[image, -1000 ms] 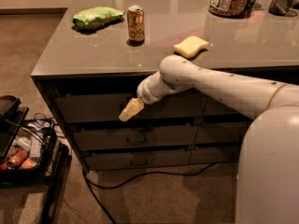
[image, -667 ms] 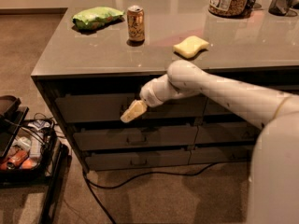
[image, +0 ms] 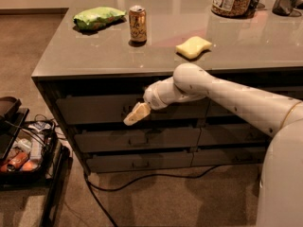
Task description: Open top drawer
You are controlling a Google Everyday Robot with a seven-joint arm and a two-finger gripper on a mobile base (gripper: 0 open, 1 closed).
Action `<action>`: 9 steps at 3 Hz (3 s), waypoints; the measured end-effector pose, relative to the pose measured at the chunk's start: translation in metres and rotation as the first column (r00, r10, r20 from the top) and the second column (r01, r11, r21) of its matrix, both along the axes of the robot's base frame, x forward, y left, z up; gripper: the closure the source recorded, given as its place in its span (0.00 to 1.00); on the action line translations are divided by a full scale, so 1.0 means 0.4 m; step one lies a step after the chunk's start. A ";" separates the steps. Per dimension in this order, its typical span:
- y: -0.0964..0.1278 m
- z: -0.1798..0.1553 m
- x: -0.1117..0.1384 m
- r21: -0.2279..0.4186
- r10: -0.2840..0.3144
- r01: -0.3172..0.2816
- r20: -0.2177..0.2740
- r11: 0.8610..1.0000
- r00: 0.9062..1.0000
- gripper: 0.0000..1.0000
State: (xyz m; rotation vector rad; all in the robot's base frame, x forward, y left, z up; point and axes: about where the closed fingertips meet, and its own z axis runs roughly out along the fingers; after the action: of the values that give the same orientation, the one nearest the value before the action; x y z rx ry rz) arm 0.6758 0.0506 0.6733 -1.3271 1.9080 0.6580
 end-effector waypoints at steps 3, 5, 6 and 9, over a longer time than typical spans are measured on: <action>0.000 0.000 0.000 0.000 0.000 0.000 0.000 1.000 1.000 0.65; -0.010 0.010 0.019 0.000 0.000 0.000 0.000 1.000 1.000 1.00; -0.017 0.013 0.032 0.000 0.000 0.000 0.000 1.000 1.000 1.00; -0.009 0.020 0.044 0.016 0.016 -0.016 -0.005 1.000 1.000 0.82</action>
Offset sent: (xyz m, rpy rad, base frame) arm 0.0000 0.0000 0.0000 0.0000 0.0000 0.0000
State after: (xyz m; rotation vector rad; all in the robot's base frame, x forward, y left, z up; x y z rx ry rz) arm 0.6935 0.0470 0.6811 -1.3327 1.8943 0.6840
